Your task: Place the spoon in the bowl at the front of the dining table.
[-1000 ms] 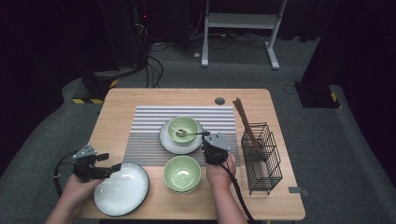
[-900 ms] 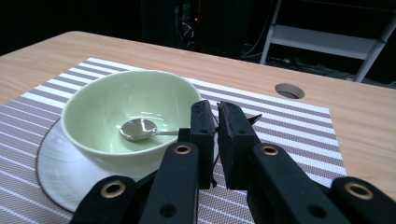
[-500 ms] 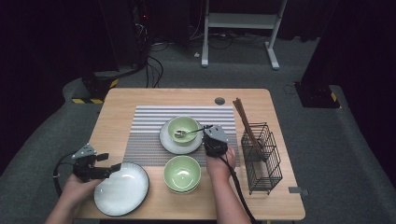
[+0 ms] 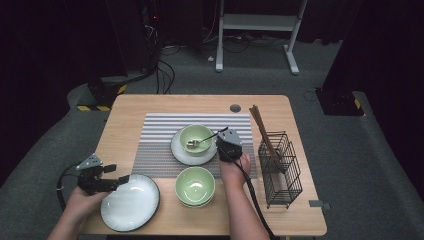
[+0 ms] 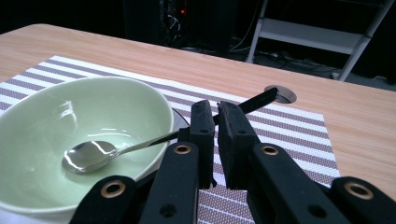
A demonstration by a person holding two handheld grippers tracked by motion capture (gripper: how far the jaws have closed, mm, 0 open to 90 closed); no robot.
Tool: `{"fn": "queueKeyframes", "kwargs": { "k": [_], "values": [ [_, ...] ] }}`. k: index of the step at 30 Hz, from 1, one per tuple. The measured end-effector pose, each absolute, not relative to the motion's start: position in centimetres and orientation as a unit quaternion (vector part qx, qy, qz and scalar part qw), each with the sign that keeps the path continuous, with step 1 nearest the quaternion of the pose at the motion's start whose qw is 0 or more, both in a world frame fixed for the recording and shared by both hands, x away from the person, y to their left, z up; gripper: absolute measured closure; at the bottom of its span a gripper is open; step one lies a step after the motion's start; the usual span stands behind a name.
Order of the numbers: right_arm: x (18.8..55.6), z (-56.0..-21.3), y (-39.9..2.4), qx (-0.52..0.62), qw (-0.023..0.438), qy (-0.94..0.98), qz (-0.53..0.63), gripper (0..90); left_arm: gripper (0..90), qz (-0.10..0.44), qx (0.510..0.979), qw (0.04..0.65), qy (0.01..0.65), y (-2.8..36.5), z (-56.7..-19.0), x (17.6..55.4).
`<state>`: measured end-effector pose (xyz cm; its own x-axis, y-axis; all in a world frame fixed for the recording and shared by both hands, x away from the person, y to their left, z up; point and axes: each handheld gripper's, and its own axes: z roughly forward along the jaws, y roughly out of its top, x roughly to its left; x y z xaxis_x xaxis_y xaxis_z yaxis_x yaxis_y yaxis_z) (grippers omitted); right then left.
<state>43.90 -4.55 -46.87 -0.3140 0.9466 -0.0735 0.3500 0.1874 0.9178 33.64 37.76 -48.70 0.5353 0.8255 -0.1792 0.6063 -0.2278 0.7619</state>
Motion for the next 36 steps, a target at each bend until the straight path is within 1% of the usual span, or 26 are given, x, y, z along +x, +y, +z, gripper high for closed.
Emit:
{"fn": "queueKeyframes", "kwargs": {
  "k": [21,36],
  "values": [
    [44.3,-46.8,-4.6,0.473,0.347,0.688,0.428,83.3,18.5,0.130,0.775,0.412,0.461,37.6,-48.7,33.7],
    [42.4,-46.2,-4.4,0.457,0.343,0.693,0.440,80.6,18.5,0.129,0.776,0.412,0.460,37.3,-48.7,33.6]
  ]
}}
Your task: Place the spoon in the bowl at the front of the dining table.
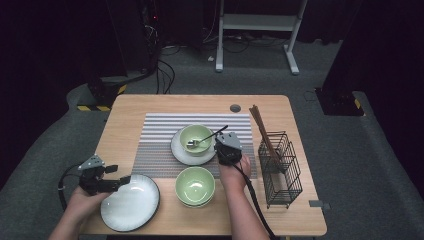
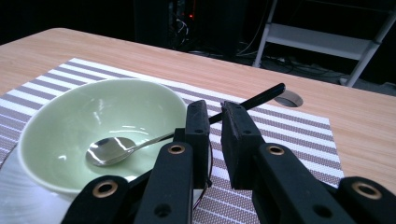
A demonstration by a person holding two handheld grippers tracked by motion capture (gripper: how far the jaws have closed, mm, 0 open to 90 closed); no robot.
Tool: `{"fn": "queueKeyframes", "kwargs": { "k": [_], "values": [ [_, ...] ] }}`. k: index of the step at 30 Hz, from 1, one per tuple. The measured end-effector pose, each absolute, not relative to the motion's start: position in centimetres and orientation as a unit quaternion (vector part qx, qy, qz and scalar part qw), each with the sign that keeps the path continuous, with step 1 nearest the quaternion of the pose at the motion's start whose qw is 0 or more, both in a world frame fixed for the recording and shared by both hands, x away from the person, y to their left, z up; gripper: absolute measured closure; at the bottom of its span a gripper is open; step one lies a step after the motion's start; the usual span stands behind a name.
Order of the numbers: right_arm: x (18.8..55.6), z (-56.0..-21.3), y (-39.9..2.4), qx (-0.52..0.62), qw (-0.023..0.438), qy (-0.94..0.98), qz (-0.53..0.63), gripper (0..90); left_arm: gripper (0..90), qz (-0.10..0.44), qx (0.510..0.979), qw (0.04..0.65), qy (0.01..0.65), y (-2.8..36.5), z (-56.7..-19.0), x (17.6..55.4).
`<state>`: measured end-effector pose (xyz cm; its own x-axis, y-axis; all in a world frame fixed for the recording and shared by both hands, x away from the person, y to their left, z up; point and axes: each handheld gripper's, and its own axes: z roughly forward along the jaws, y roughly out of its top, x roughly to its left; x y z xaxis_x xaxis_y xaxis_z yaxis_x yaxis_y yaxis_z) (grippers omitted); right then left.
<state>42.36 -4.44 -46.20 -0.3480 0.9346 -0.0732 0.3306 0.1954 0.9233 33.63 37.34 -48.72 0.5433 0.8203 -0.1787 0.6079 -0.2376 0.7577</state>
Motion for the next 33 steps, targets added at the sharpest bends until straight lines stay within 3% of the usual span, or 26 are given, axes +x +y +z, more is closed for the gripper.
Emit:
{"fn": "queueKeyframes", "kwargs": {
  "k": [33],
  "values": [
    [37.5,-45.2,-5.2,0.434,0.328,0.688,0.481,72.1,18.7,0.131,0.775,0.412,0.461,37.4,-48.6,33.7]
  ]
}}
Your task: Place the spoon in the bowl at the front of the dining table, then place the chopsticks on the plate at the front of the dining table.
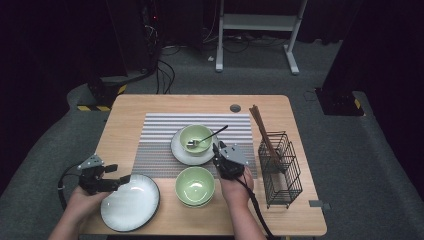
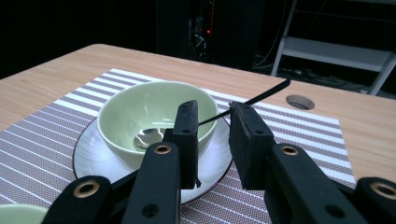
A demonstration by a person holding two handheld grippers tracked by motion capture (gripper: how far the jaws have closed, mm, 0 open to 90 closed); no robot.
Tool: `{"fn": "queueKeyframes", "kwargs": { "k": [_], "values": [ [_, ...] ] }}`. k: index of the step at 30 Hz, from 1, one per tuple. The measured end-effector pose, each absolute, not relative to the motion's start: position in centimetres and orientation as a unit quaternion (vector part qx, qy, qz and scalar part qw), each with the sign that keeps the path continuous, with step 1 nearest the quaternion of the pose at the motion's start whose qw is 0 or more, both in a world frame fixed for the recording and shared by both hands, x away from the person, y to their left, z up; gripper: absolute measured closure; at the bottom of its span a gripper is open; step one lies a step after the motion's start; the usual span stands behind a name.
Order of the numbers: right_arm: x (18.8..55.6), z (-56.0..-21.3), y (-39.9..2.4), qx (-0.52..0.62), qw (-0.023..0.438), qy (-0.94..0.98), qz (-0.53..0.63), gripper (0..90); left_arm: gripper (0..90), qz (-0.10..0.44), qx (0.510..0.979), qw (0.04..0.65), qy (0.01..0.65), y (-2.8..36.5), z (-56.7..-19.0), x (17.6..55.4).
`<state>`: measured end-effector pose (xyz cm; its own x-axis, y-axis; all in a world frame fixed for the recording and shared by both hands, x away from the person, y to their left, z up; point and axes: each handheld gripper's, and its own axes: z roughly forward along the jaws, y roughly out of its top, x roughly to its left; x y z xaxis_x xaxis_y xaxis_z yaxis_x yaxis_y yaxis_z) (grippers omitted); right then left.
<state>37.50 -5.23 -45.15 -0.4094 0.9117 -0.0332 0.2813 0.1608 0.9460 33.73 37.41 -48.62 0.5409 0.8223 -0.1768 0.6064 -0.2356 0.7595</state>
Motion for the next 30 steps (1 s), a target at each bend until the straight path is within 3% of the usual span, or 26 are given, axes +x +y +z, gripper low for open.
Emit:
{"fn": "queueKeyframes", "kwargs": {
  "k": [6,30],
  "values": [
    [36.8,-44.1,-5.8,0.433,0.331,0.679,0.492,67.9,18.7,0.130,0.777,0.410,0.460,37.2,-48.7,33.7],
    [36.2,-41.2,-8.2,0.438,0.365,0.652,0.499,66.9,18.6,0.128,0.775,0.412,0.462,37.0,-48.7,33.9]
  ]
}}
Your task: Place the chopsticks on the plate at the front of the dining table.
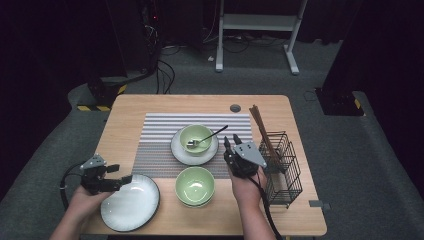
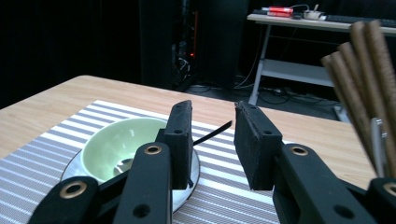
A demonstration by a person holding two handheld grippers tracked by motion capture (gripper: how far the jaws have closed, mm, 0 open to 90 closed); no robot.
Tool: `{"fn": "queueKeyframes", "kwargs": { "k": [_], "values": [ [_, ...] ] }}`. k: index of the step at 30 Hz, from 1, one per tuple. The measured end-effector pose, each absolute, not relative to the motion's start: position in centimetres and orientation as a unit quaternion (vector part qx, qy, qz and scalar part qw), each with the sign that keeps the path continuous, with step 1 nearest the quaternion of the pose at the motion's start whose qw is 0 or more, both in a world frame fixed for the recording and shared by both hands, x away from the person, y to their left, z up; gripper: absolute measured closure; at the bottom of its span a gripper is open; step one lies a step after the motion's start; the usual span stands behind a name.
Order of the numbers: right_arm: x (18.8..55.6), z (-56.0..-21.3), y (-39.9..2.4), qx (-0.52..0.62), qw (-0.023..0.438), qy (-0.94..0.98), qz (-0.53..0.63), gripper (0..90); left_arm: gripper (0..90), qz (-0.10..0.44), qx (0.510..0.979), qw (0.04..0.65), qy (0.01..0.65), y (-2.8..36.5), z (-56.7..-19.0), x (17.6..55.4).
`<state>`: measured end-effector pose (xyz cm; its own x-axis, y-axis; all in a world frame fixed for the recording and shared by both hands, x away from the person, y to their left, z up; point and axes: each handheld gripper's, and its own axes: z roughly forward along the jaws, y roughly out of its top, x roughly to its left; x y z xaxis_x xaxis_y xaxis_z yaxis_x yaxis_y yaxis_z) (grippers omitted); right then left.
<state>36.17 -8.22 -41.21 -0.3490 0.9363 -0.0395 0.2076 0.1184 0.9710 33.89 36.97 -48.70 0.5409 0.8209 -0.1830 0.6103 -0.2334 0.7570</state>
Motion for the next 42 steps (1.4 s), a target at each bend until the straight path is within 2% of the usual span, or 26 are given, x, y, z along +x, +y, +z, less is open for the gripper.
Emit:
{"fn": "queueKeyframes", "kwargs": {
  "k": [28,42],
  "values": [
    [36.9,-36.4,-10.7,0.451,0.398,0.632,0.488,64.4,18.6,0.129,0.777,0.411,0.459,36.9,-48.8,33.9],
    [38.2,-34.1,-12.7,0.463,0.387,0.629,0.489,59.6,18.6,0.131,0.775,0.413,0.459,36.9,-48.7,33.8]
  ]
}}
